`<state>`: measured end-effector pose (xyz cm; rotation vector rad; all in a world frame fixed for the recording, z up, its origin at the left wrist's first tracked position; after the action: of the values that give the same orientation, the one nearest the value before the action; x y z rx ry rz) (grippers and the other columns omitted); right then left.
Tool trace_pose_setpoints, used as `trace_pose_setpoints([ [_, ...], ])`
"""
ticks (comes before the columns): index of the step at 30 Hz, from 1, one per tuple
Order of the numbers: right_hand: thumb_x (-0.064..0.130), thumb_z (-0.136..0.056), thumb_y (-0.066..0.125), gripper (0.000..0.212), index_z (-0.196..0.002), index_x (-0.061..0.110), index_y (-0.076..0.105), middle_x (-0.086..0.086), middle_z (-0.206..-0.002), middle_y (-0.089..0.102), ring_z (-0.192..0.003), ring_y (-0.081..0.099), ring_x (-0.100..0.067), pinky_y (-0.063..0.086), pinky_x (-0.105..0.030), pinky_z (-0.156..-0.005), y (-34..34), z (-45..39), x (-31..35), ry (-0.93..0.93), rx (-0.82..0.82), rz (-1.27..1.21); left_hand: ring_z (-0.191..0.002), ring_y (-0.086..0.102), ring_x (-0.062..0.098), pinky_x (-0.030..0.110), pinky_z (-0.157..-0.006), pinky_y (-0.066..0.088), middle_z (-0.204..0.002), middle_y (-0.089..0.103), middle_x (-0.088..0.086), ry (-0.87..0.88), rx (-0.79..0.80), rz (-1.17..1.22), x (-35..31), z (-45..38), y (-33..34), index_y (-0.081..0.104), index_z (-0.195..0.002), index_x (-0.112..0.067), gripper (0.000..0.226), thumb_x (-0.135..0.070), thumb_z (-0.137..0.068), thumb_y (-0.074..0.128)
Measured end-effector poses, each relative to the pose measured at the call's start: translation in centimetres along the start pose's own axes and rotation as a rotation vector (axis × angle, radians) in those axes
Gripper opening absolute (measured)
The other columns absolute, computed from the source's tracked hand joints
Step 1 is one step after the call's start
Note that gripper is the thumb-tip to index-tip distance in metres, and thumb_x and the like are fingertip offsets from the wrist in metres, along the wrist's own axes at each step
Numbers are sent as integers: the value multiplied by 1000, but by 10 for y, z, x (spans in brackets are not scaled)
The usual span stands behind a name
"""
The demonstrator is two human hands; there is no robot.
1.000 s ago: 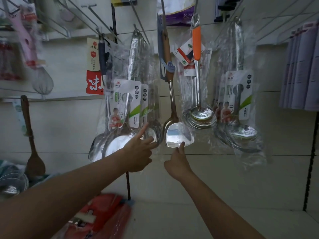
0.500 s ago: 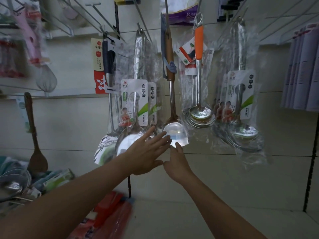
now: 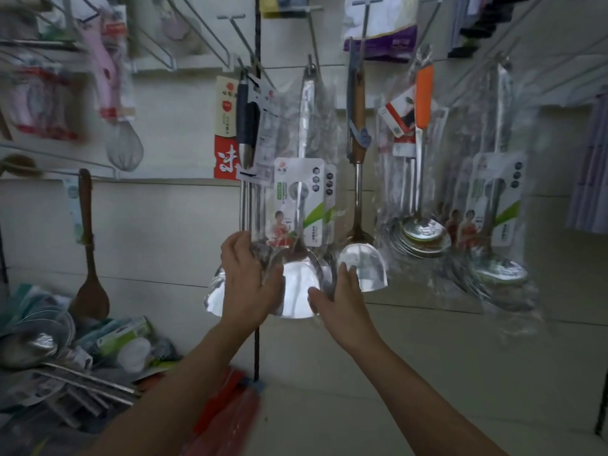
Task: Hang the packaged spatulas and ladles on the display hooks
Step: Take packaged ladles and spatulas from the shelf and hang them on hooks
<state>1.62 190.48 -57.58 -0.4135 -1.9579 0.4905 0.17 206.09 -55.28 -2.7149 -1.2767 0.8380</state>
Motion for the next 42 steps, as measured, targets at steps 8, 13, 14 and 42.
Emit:
trace_pose_setpoints([
  [8,6,-85,57,54,-135,13,36,-11,-128,54,-115,53,-28,46,-38,-94,1,-5,8,12,-170,-78,-141,23,9,26,-116,21,-156,16,-4,-198,295,385,-10,17,37,-3,-150,-17,85,-42,-83,43],
  [13,5,-89,54,46,-132,11,40,-5,-122,54,-107,51,-21,35,-23,-82,-4,-2,5,-6,-192,-54,-124,46,16,34,-107,38,-136,46,3,-182,6,315,1,8,11,35,-139,-11,48,-25,-93,42],
  [14,6,-88,54,45,-131,11,41,-5,-120,55,-103,51,-20,35,-23,-80,-4,-2,4,-6,-189,-47,-119,46,19,33,-104,38,-131,45,7,-162,-103,194,4,6,3,40,-134,-6,47,-19,-89,45],
  [42,5,-84,59,88,-151,20,4,-5,-158,6,-146,7,-16,19,-35,-116,3,1,23,-103,-164,17,-129,29,30,47,-110,17,-137,31,11,-399,-49,-336,46,11,2,27,-142,-17,89,-62,-69,50],
])
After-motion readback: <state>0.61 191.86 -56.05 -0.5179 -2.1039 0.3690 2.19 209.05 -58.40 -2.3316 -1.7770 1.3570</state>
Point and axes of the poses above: each hand's wrist, its own z-axis away from the middle knuckle, its own y-axis out of the palm, x = y × z, the point moved 3 cm from there along -z, towards the middle knuckle
